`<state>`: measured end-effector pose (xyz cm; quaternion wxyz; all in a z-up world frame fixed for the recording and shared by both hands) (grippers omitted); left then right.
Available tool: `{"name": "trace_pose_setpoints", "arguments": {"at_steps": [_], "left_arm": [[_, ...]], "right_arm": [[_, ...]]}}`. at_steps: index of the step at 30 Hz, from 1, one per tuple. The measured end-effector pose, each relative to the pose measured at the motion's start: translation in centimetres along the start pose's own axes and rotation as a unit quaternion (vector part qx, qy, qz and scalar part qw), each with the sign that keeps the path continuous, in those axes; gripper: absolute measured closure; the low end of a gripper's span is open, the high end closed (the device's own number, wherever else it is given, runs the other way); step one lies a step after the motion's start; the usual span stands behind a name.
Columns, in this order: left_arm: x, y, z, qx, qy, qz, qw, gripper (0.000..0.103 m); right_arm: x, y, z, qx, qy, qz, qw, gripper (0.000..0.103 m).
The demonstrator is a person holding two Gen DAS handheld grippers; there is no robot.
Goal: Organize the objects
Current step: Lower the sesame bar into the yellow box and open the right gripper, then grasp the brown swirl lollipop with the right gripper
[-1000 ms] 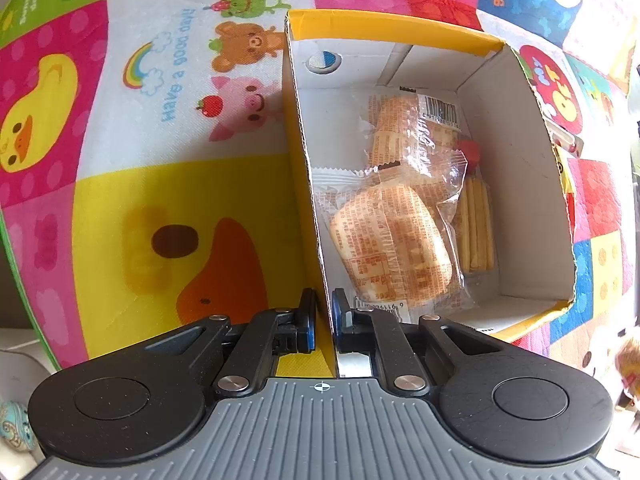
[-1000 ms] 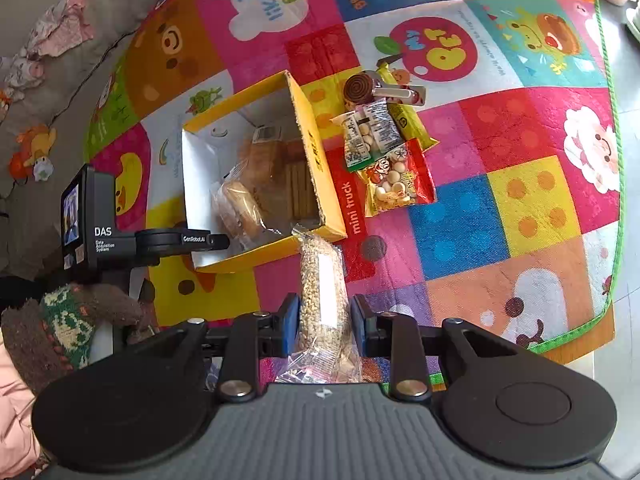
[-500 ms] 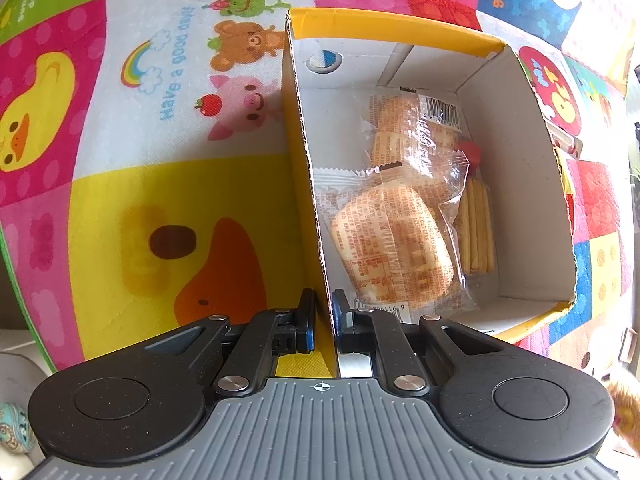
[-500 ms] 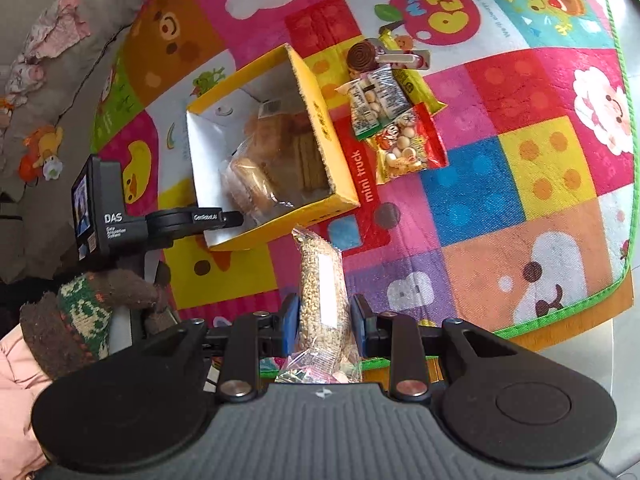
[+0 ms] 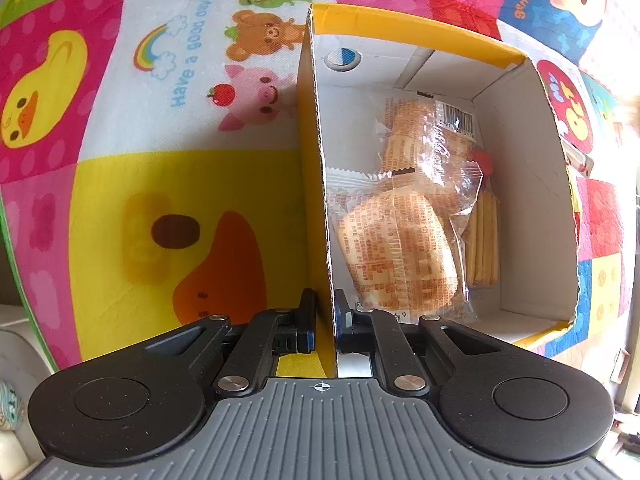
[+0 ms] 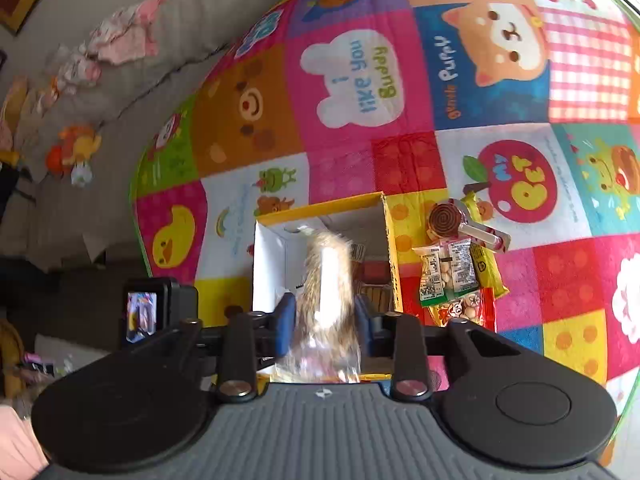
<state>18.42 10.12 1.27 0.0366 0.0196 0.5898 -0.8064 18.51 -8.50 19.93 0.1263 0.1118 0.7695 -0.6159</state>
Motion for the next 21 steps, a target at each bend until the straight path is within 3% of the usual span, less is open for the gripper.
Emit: {"name": "trace_pose_setpoints", "arguments": {"at_steps": [5, 11, 15, 21], "left_arm": [[-0.2, 0.6, 0.1, -0.01, -0.014, -0.007, 0.9998, 0.094], [-0.5, 0.9, 0.6, -0.029, -0.033, -0.016, 0.9989, 0.094], [-0.5, 0.3, 1.2, -0.039, -0.04, -0.019, 0.9983, 0.094], [-0.7, 0.0, 1.9, -0.053, -0.044, -0.014, 0.9975, 0.095]], "right_arm": [[1.5, 2.3, 1.9, 0.003, -0.034, -0.048, 0.998, 0.067], [1.8, 4.8, 8.0, 0.057, -0.072, -0.072, 0.993, 0.067], [0.2, 7.9, 11.9, 0.088, -0.103, -0.078, 0.988, 0.067], [-4.4, 12.5, 13.8, 0.078, -0.137, -0.068, 0.985, 0.067]]}}
Point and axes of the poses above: each gripper's, at about its wrist camera, not at the fingertips, and y roughly the way its jaws point, z to its right, x to its underside, the point moved 4 cm from there along y, roughly the way its jaws point, and after that the axes turned 8 degrees about x, right-handed, at the moved point
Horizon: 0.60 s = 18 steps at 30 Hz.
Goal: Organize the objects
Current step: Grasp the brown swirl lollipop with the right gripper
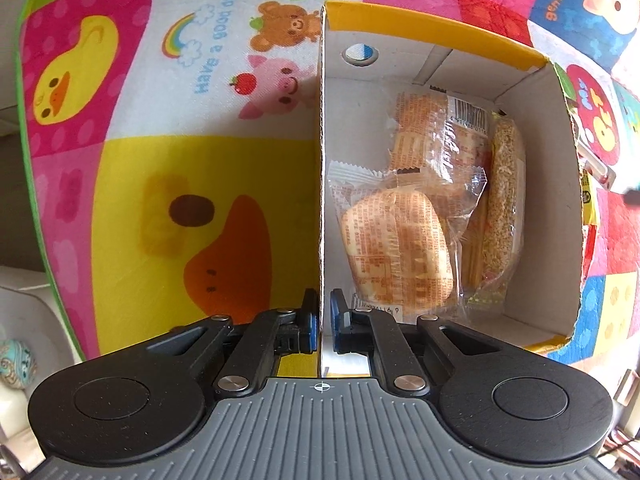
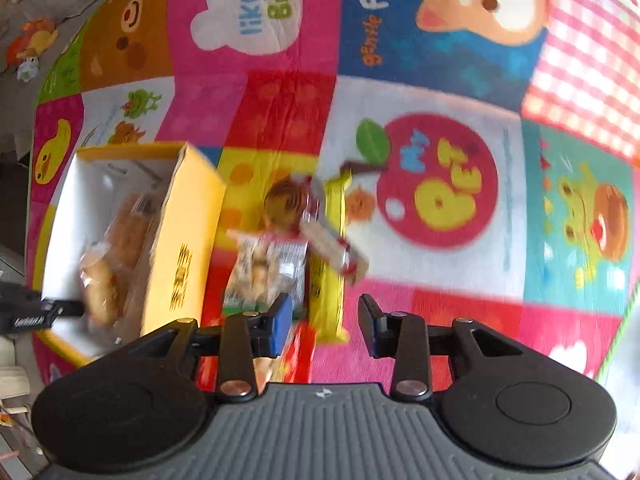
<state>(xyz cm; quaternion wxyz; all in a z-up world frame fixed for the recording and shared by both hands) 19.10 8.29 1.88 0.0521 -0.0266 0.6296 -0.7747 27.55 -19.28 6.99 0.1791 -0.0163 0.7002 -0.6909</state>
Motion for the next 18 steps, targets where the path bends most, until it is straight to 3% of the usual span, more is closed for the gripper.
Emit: {"name": "trace_pose_setpoints", "arguments": {"at_steps": [7, 9, 11, 15, 16, 18], "left_arm": [[0.2, -0.8, 0.1, -0.003, -0.037, 0.014, 0.9992, 0.095], [0.4, -1.1, -0.1, -0.004, -0.043, 0.018, 0.9989, 0.095], [0.4, -1.1, -0.1, -0.006, -0.047, 0.019, 0.9987, 0.095], [0.4, -1.1, 0.1, -0.01, -0.04, 0.019, 0.999, 0.095], [0.4, -1.1, 0.1, -0.01, -0.037, 0.018, 0.9991, 0.095], [0.3, -1.0, 0.2, -0.01, -0.033, 0.017, 0.9993, 0.095]], "right_arm": [[-5.1, 4.4, -3.1, -0.001, -0.075, 0.009, 0.997, 0.067], [-5.5, 5.4, -4.4, 0.001, -0.1, 0.009, 0.995, 0.065], [-5.7, 5.8, -5.7, 0.007, -0.13, 0.019, 0.991, 0.054], [-5.6, 6.4, -7.4, 0.014, -0.18, 0.02, 0.983, 0.054], [-5.7, 6.5, -7.4, 0.017, -0.187, 0.021, 0.982, 0.059], [-5.5, 6.3, -7.0, 0.012, -0.18, 0.018, 0.983, 0.059]]}}
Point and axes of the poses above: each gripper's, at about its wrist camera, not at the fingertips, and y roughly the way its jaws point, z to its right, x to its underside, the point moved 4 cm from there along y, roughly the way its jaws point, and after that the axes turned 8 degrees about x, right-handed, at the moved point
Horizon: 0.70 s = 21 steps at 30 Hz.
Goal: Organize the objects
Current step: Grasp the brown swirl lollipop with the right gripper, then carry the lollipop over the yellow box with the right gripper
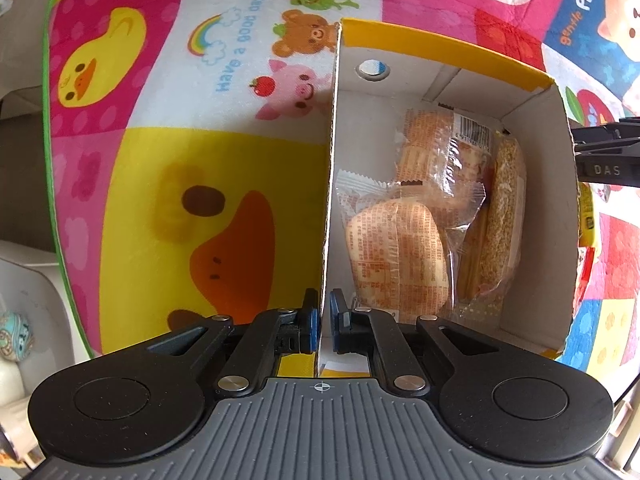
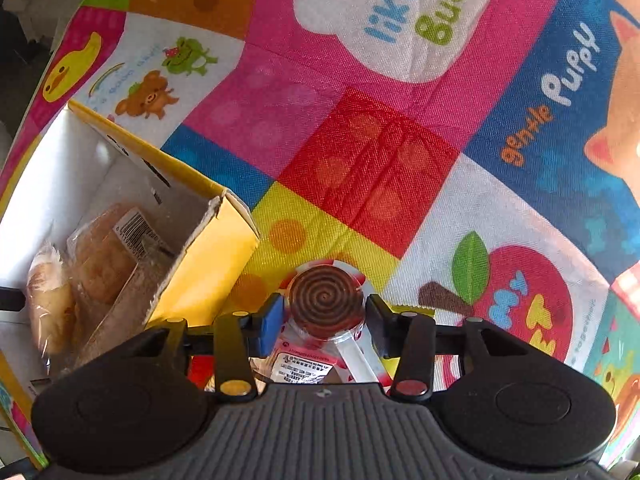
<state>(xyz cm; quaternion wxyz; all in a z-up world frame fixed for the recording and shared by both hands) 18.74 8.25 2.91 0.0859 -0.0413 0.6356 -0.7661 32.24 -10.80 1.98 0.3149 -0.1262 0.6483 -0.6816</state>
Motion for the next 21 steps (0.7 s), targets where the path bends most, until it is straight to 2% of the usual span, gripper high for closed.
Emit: {"name": "trace_pose_setpoints", "arguments": {"at_steps": [3, 5, 11, 17, 21], "left_arm": [[0.0, 0.0, 0.0, 0.003, 0.006, -0.001, 1.0, 0.095], [0.0, 0.1, 0.0, 0.005, 0.011, -0.002, 0.9999, 0.095], [0.1, 0.2, 0.0, 0.015, 0.033, -0.003, 0.9993, 0.095], [0.4, 0.2, 0.0, 0.026, 0.07, -0.003, 0.9972, 0.095], [0.6, 0.1, 0.0, 0.031, 0.1, 0.0, 0.9945, 0.095]], "right_arm": [[1.1, -0.8, 1.6, -0.004, 0.047, 0.0, 0.999, 0.059], [2.3, -1.9, 3.3, -0.021, 0.1, -0.002, 0.995, 0.059], [7.9, -5.7, 6.7, -0.059, 0.262, -0.015, 0.963, 0.059], [13.0, -10.0, 4.4, -0.053, 0.339, -0.022, 0.939, 0.059], [15.3, -13.0, 1.1, -0.071, 0.37, -0.027, 0.926, 0.059]]}}
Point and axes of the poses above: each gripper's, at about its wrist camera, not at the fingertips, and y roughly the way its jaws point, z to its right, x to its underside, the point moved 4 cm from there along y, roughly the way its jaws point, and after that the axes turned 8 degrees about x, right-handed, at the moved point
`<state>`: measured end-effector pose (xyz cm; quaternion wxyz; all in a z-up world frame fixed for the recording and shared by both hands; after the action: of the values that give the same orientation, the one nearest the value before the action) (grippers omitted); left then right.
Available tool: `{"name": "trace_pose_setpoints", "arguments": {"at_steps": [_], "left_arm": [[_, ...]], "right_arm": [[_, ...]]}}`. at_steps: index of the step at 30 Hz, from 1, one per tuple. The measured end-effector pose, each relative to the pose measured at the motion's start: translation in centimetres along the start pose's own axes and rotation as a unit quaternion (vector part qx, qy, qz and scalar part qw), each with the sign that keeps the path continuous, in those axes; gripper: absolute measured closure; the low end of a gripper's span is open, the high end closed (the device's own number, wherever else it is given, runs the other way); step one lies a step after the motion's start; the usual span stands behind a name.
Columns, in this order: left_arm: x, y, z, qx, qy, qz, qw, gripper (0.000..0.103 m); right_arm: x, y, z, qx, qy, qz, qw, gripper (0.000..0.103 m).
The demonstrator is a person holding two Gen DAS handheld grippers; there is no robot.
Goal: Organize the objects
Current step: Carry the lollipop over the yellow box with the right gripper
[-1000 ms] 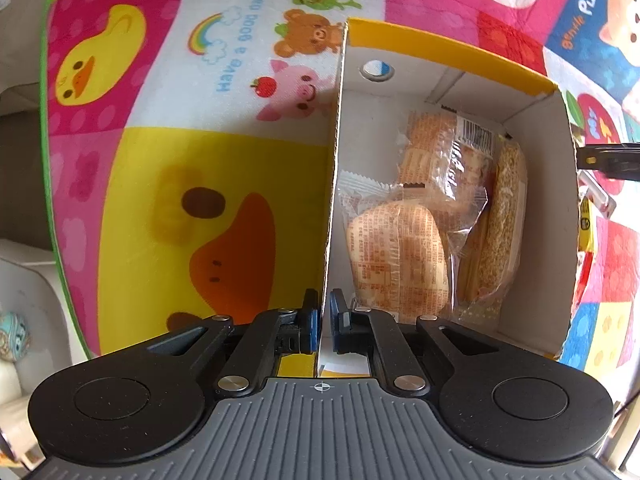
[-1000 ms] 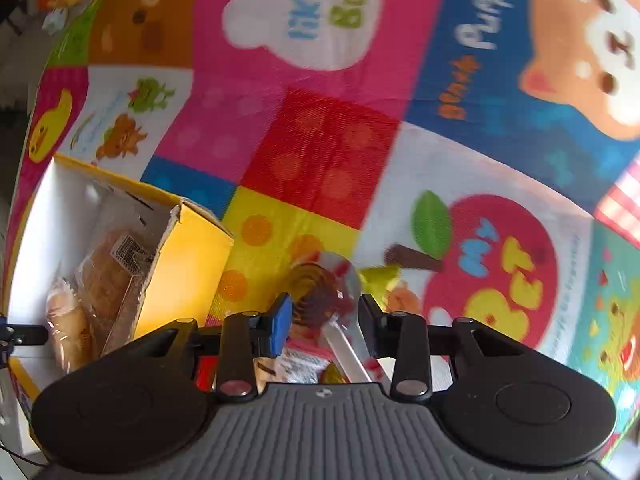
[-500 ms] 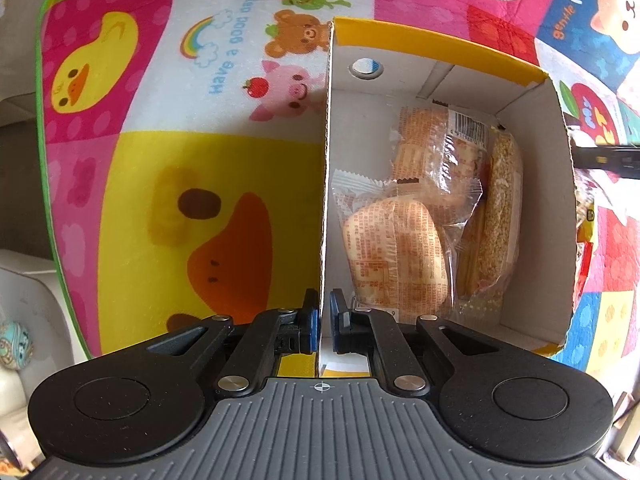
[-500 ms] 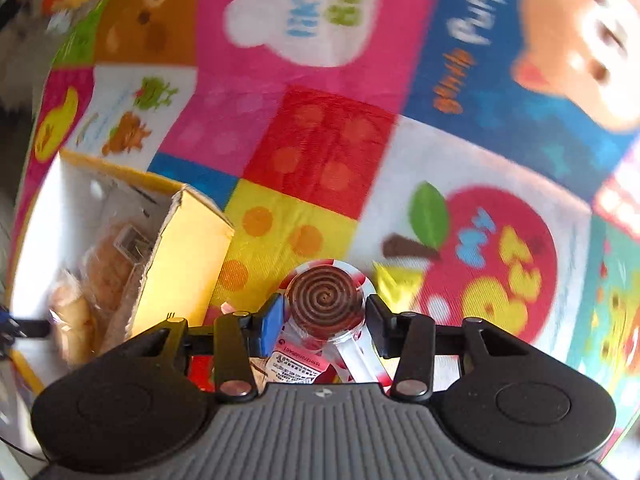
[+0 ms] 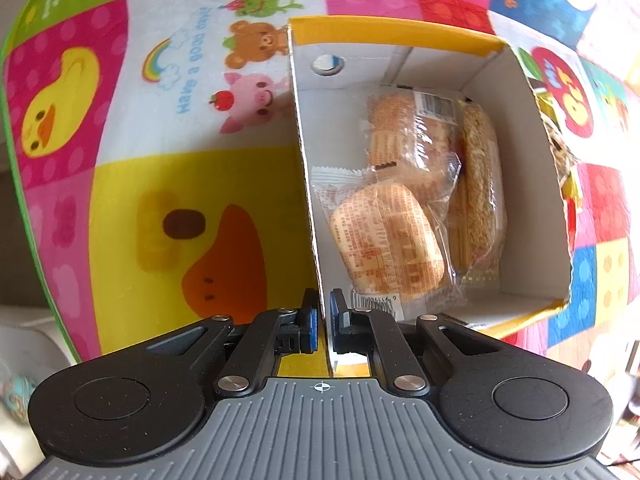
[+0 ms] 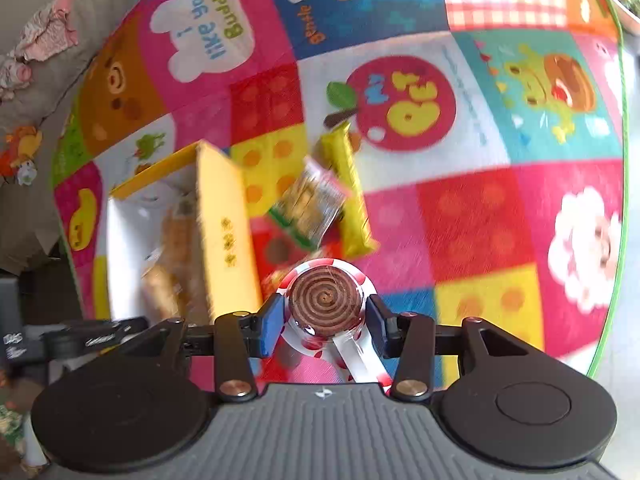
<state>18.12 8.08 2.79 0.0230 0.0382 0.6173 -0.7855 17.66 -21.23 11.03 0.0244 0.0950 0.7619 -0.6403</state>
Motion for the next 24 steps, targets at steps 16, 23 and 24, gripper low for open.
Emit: {"name": "trace_pose_setpoints", "arguments": {"at_steps": [16, 23, 24], "left_arm": [[1.4, -0.6, -0.4, 0.024, 0.054, 0.009, 0.9982, 0.094], [1.0, -0.4, -1.1, 0.034, 0.047, 0.011, 0.9983, 0.094], [1.0, -0.4, -1.2, 0.037, 0.044, 0.011, 0.9983, 0.094]], "right_arm": [[9.3, -5.1, -8.9, 0.013, -0.023, 0.009, 1.0, 0.059], [8.7, -6.5, -10.8, 0.022, -0.049, 0.03, 0.998, 0.059], [8.5, -6.4, -11.0, 0.023, -0.053, 0.029, 0.998, 0.059]]}}
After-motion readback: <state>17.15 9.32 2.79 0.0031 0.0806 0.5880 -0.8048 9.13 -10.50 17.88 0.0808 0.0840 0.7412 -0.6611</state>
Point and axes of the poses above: each gripper's, at about its wrist camera, not at the fingertips, and y roughly the way its jaws point, z to its right, x to its underside, the point moved 4 cm from there along y, roughly the way its jaws point, and after that the axes turned 8 degrees about x, right-handed, at the moved point
